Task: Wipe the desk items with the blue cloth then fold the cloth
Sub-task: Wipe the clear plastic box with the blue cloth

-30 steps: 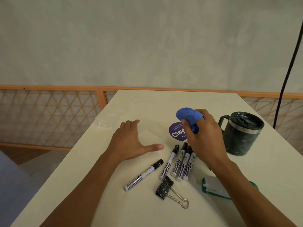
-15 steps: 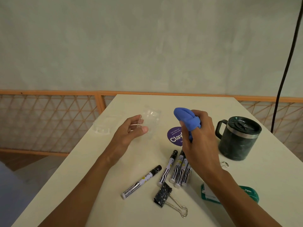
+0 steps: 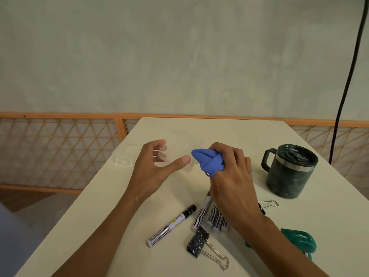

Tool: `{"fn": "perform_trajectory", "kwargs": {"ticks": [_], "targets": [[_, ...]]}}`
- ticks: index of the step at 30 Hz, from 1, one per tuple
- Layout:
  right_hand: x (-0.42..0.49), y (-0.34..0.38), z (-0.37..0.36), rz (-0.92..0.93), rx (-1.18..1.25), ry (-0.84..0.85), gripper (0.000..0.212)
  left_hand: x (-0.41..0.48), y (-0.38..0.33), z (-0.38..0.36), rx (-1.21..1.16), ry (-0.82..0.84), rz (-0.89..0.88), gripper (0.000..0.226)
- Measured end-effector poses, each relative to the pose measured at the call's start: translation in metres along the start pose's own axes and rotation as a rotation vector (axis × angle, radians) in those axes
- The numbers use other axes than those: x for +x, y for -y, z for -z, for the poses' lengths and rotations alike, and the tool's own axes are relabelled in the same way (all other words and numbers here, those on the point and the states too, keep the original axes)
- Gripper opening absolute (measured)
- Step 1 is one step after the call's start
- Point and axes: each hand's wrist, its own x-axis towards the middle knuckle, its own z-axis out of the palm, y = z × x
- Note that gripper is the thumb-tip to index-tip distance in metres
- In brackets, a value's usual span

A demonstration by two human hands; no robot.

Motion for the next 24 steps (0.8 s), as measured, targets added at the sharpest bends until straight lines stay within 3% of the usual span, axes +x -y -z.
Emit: {"fn": "perform_trajectory", "kwargs": {"ticks": [6, 13, 20, 24], "targets": [[0.001, 0.010, 0.003, -0.070, -0.087, 0.015, 0.069, -0.005, -0.003, -0.003, 0.119, -0.135, -0.183, 0.096], [-0.003, 0.024, 0.001, -0.074, -0.100, 0.111, 0.061, -0.005, -0.002, -0.002, 0.183, -0.222, -0.255, 0.099], [0.002, 0.018, 0.008, -0.084, -0.049, 0.169, 0.070, 0.003, 0.001, 0.005, 0.020, -0.102, -0.115, 0.088], [0.004, 0.019, 0.012, -0.105, -0.055, 0.146, 0.070, 0.002, 0.002, 0.004, 0.047, -0.046, -0.141, 0.085]]}}
